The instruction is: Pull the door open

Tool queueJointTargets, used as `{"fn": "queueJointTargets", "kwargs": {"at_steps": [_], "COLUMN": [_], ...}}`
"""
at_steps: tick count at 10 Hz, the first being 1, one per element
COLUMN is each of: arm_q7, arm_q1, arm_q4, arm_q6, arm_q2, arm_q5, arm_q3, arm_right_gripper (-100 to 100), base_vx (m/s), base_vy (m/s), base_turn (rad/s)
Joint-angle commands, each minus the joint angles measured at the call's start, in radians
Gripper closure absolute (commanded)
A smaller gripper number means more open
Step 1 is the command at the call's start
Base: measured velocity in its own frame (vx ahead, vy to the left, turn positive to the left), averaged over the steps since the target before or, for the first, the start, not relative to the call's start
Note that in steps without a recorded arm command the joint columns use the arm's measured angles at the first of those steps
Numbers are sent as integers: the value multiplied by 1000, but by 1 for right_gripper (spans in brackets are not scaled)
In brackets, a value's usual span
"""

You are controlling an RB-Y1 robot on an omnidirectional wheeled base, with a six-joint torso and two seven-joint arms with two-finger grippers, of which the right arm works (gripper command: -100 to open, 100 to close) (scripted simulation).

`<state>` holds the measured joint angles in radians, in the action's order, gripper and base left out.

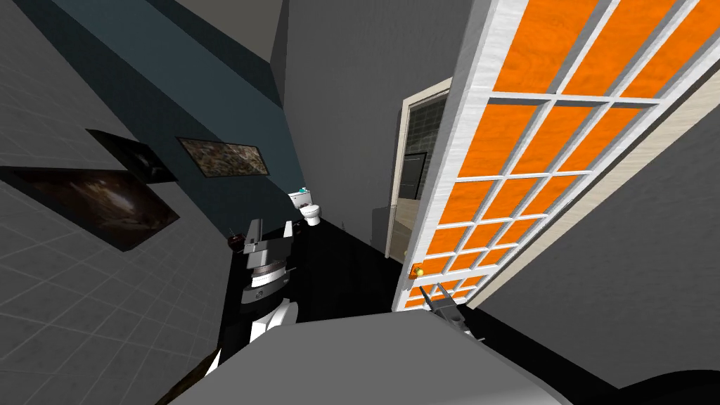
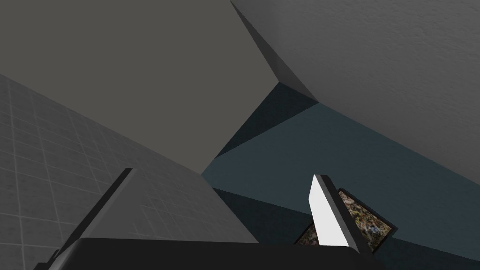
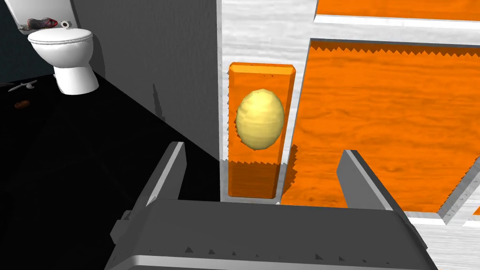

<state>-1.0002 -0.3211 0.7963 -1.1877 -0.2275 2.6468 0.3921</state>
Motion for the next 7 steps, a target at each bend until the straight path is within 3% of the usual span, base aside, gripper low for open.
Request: {"fn": "queueJointTargets", "kwargs": {"at_steps": [1, 2, 3, 4, 7], "arm_q7": [-7, -8, -5, -5, -5], "arm_q1": [25, 33, 22, 22, 22], "arm_q4": [-20, -25, -11, -11, -11], "arm_q6": [14, 20, 18, 18, 18], "arm_q2": [2, 3, 4, 4, 4], "arm_q5": [1, 2, 1, 1, 1], "arm_q3": [15, 20, 15, 15, 15], "arm_right_gripper": [-100, -100, -100, 100, 100], "base_vx": [259, 255, 109, -15, -28], "base_vy": [33, 8, 2, 5, -8], "base_turn": [130, 79, -2, -3, 7]}}
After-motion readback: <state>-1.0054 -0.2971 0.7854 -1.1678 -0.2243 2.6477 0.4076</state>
